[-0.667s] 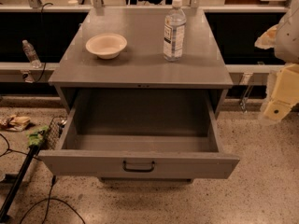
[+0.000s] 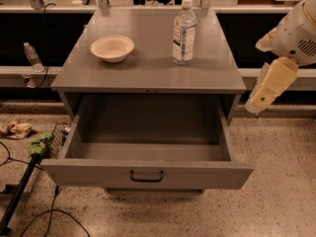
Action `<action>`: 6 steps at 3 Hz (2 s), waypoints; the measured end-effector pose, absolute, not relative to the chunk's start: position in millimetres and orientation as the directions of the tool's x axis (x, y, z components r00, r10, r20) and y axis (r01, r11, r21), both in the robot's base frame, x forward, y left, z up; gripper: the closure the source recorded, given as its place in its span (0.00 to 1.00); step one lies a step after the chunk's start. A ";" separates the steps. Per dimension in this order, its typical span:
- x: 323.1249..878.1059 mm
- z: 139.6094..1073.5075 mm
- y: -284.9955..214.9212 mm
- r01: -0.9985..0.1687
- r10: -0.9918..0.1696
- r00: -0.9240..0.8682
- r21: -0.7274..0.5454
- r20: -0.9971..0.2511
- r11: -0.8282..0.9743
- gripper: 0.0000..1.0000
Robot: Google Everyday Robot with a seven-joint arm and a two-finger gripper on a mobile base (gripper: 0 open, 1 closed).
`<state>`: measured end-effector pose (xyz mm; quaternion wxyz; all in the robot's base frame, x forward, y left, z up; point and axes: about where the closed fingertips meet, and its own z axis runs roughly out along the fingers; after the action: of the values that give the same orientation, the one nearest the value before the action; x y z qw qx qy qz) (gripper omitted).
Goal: Place blue plastic bottle into top drawer
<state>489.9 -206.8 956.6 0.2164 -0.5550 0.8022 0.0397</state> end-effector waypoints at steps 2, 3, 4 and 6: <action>629.9 928.2 -221.3 -0.765 -0.515 -0.353 -0.076 -0.781 0.640 0.00; 680.3 925.6 -211.9 -0.713 -0.395 -0.313 -0.061 -0.864 0.699 0.00; 696.5 927.9 -211.7 -0.683 -0.360 -0.294 -0.068 -0.885 0.727 0.00; 715.0 910.5 -156.8 -0.660 -0.300 -0.297 -0.033 -0.907 0.750 0.00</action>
Offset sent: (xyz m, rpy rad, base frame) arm 0.2120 -0.0438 -0.0243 0.6595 -0.3454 -0.3790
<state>715.0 -156.8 910.5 0.5083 -0.3056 0.7854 0.1771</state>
